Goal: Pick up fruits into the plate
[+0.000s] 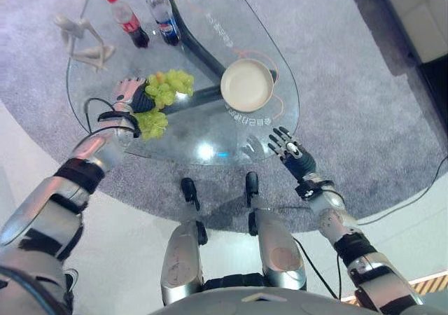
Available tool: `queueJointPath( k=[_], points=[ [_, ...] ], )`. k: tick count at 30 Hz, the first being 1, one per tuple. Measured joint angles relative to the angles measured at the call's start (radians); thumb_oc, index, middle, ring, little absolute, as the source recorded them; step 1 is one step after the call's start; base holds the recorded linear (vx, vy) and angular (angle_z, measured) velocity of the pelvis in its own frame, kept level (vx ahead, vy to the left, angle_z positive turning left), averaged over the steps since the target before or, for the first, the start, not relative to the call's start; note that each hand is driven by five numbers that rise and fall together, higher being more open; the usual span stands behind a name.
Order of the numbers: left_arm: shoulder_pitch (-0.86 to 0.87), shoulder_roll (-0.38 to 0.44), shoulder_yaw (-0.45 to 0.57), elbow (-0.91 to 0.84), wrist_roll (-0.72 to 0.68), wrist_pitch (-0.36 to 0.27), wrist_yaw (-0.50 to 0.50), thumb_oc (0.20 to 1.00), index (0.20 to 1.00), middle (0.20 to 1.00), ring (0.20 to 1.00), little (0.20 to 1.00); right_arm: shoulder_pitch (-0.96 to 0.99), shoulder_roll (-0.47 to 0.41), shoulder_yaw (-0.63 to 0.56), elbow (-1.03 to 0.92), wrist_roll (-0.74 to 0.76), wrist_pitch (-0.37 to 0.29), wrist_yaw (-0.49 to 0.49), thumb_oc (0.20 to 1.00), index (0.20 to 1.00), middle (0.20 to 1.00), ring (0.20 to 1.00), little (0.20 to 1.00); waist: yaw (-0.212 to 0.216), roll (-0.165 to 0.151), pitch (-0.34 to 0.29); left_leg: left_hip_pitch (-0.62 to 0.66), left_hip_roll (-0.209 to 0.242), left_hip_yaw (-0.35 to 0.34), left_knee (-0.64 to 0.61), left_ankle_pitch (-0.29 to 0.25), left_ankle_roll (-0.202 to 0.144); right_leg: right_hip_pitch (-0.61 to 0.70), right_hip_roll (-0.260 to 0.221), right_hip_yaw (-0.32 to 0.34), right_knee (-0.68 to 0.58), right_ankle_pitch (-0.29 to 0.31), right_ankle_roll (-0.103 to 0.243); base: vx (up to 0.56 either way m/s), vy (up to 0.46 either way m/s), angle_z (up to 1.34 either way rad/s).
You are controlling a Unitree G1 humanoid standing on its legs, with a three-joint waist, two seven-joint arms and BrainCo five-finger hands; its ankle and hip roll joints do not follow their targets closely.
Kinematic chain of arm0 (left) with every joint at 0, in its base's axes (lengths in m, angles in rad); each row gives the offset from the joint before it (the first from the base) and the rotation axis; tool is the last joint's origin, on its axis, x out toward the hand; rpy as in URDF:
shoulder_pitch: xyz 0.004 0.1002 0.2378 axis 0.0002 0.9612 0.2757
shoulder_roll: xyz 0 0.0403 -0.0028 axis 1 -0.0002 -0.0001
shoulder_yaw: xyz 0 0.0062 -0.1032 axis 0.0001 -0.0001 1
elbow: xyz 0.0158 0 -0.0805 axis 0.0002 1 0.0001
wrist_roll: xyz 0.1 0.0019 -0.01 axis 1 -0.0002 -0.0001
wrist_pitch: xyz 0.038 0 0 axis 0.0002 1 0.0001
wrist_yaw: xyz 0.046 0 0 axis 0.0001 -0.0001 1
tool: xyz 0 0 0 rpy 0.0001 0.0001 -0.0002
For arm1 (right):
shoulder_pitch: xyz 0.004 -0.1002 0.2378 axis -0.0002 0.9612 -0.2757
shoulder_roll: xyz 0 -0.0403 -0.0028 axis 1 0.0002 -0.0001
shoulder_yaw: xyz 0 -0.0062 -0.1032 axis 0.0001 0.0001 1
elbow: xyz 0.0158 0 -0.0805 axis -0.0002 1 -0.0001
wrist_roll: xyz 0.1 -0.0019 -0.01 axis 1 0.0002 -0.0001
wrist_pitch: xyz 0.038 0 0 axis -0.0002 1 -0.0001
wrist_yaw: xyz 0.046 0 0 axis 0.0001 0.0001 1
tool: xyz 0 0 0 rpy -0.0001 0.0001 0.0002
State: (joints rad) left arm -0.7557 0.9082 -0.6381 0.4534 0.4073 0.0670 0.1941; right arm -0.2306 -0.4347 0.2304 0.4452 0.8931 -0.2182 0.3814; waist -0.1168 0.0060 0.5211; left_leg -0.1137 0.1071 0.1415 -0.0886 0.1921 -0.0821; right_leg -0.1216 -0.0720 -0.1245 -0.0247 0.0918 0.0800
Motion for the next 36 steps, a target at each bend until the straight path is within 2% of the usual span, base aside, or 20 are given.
queueJointPath(
  k=[5, 7, 9, 10, 13, 14, 16, 18, 23, 29, 36],
  points=[
    [0.006, 0.161, 0.037, -0.160, 0.131, -0.109, -0.188, 0.200, 0.200, 0.200, 0.200, 0.200, -0.029, -0.158, -0.086, -0.123, -0.112, 0.100, 0.047, 1.000, 1.000, 1.000, 1.000, 1.000, 0.023, -0.005, -0.005, 0.093, -0.001, -0.011, 0.000, -0.019, -0.004, 0.121, 0.001, -0.022, -0.037, 0.003, -0.001, 0.22, -0.020, 0.10],
    [0.006, 0.210, 0.047, -0.219, 0.160, -0.172, -0.255, 0.200, 0.200, 0.200, 0.200, 0.200, -0.053, -0.215, -0.108, -0.141, -0.135, 0.155, 0.081, 1.000, 1.000, 1.000, 1.000, 1.000, 0.041, -0.007, -0.064, 0.100, 0.000, -0.012, 0.000, -0.029, -0.007, 0.136, 0.002, -0.024, -0.053, 0.003, -0.001, 0.28, 0.014, 0.02],
    [0.004, 0.246, 0.047, -0.266, 0.185, -0.234, -0.315, 0.200, 0.200, 0.200, 0.200, 0.200, -0.072, -0.261, -0.107, -0.167, -0.152, 0.221, 0.115, 1.000, 1.000, 1.000, 1.000, 1.000, 0.045, -0.010, -0.095, 0.122, -0.002, -0.015, 0.000, -0.036, -0.008, 0.167, 0.001, -0.028, -0.065, 0.003, -0.001, 0.17, 0.012, 0.07],
    [0.005, 0.261, 0.045, -0.291, 0.189, -0.287, -0.350, 0.200, 0.200, 0.200, 0.200, 0.200, -0.081, -0.283, -0.105, -0.186, -0.164, 0.261, 0.141, 1.000, 1.000, 1.000, 1.000, 1.000, 0.047, -0.010, -0.147, 0.123, -0.003, -0.020, 0.000, -0.041, -0.008, 0.169, 0.001, -0.031, -0.066, 0.000, 0.002, 0.12, 0.006, 0.07],
    [-0.011, 0.280, 0.022, -0.362, 0.190, -0.384, -0.418, 0.200, 0.200, 0.200, 0.200, 0.200, -0.127, -0.310, -0.069, -0.196, -0.167, 0.359, 0.197, 1.000, 1.000, 1.000, 1.000, 1.000, 0.048, -0.013, -0.218, 0.171, -0.007, -0.027, -0.001, -0.053, -0.008, 0.222, -0.003, -0.046, -0.067, -0.010, 0.012, 0.19, 0.011, 0.10],
    [-0.013, 0.280, 0.015, -0.370, 0.190, -0.402, -0.424, 0.200, 0.200, 0.200, 0.200, 0.200, -0.132, -0.312, -0.057, -0.196, -0.167, 0.373, 0.207, 1.000, 1.000, 1.000, 1.000, 1.000, 0.047, -0.014, -0.233, 0.176, -0.007, -0.028, -0.001, -0.054, -0.008, 0.228, -0.004, -0.048, -0.067, -0.012, 0.013, 0.12, 0.015, 0.12],
    [-0.044, 0.285, -0.051, -0.428, 0.188, -0.463, -0.462, 0.200, 0.200, 0.200, 0.200, 0.200, -0.136, -0.319, 0.001, -0.216, -0.158, 0.449, 0.248, 1.000, 1.000, 1.000, 1.000, 1.000, 0.058, -0.017, -0.302, 0.185, -0.011, -0.037, -0.001, -0.059, -0.009, 0.243, -0.007, -0.053, -0.067, -0.026, 0.011, 0.09, 0.019, 0.12],
    [-0.070, 0.278, -0.094, -0.468, 0.181, -0.507, -0.479, 0.200, 0.200, 0.200, 0.200, 0.200, -0.146, -0.312, 0.054, -0.219, -0.125, 0.492, 0.272, 1.000, 1.000, 1.000, 1.000, 1.000, 0.064, -0.016, -0.332, 0.201, -0.013, -0.042, -0.003, -0.066, -0.012, 0.262, -0.008, -0.055, -0.067, -0.033, 0.012, 0.08, 0.018, 0.10],
    [-0.104, 0.257, -0.184, -0.544, 0.141, -0.551, -0.507, 0.200, 0.200, 0.200, 0.200, 0.200, -0.151, -0.277, 0.138, -0.233, -0.081, 0.576, 0.308, 1.000, 1.000, 1.000, 1.000, 1.000, 0.071, -0.002, -0.394, 0.206, -0.024, -0.051, -0.005, -0.073, -0.009, 0.271, -0.021, -0.062, -0.067, -0.042, 0.015, 0.06, 0.021, 0.05],
    [-0.105, 0.198, -0.191, -0.600, 0.104, -0.576, -0.509, 0.200, 0.200, 0.200, 0.200, 0.200, -0.149, -0.237, 0.187, -0.292, -0.047, 0.643, 0.353, 1.000, 1.000, 1.000, 1.000, 1.000, 0.072, 0.008, -0.440, 0.206, -0.024, -0.055, -0.005, -0.072, -0.007, 0.273, -0.020, -0.069, -0.067, -0.041, 0.016, 0.01, 0.006, 0.01],
    [-0.105, 0.151, -0.206, -0.637, 0.099, -0.588, -0.515, 0.200, 0.200, 0.200, 0.200, 0.200, -0.143, -0.207, 0.267, -0.296, -0.046, 0.691, 0.380, 1.000, 1.000, 1.000, 1.000, 1.000, 0.069, 0.030, -0.455, 0.211, -0.024, -0.067, -0.004, -0.065, 0.000, 0.285, -0.019, -0.080, -0.067, -0.039, 0.016, 0.01, 0.006, 0.05]
  ],
)
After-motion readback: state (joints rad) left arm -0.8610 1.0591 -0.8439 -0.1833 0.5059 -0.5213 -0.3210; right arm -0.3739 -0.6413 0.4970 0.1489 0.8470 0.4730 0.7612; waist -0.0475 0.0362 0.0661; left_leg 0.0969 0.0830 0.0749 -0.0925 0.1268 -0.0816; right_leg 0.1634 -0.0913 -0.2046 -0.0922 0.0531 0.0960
